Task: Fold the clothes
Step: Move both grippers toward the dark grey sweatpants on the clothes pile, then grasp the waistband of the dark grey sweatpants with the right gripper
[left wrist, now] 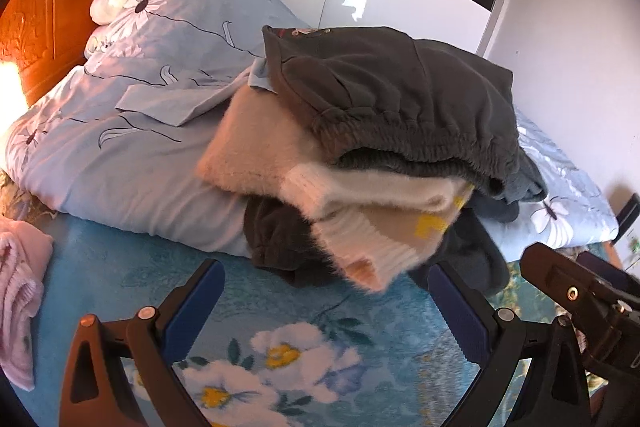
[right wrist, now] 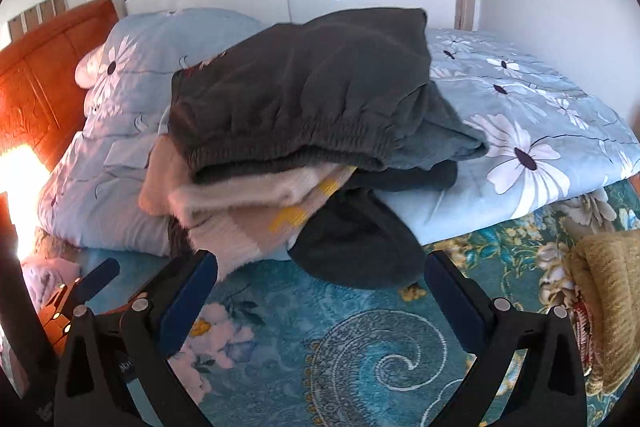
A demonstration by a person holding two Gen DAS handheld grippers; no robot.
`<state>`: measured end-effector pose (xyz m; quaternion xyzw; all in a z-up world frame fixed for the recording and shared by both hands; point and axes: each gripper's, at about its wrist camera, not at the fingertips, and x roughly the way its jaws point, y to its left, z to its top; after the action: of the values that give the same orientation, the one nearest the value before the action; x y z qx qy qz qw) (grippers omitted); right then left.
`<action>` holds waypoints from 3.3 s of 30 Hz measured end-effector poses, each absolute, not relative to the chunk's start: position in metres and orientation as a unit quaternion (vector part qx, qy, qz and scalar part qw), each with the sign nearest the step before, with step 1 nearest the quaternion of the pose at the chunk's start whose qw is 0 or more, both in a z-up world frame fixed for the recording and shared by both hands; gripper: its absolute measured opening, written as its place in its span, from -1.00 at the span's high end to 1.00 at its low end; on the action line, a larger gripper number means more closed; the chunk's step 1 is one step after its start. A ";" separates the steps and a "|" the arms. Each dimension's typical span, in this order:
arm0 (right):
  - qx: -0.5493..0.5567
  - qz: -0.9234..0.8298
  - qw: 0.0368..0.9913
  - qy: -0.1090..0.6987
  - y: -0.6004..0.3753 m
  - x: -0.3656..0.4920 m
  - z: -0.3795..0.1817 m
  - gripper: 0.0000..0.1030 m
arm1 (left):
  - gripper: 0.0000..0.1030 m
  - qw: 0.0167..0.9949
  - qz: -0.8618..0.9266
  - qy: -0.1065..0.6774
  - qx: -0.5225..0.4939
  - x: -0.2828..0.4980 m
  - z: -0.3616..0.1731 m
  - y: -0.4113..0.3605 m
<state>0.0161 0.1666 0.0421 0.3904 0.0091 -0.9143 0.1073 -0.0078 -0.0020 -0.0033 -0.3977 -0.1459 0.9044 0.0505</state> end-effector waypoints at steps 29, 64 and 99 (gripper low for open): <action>0.414 -0.904 0.086 0.054 0.148 -0.037 -0.004 -1.00 | -1.00 0.062 0.906 -0.187 -0.374 -0.043 -0.065 -0.007; 0.427 -0.900 0.066 0.055 0.143 -0.040 -0.016 -1.00 | -1.00 0.050 0.910 -0.181 -0.370 -0.039 -0.076 -0.010; 0.407 -0.825 0.119 -0.373 0.182 -0.152 -0.005 -0.16 | -1.00 -0.007 0.902 -0.249 -0.352 -0.036 -0.062 -0.069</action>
<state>-0.1524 0.1821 -0.0052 0.4074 -0.3727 -0.8252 0.1191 -0.0360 -0.0691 -0.0620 -0.3522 -0.2491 0.9021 -0.0065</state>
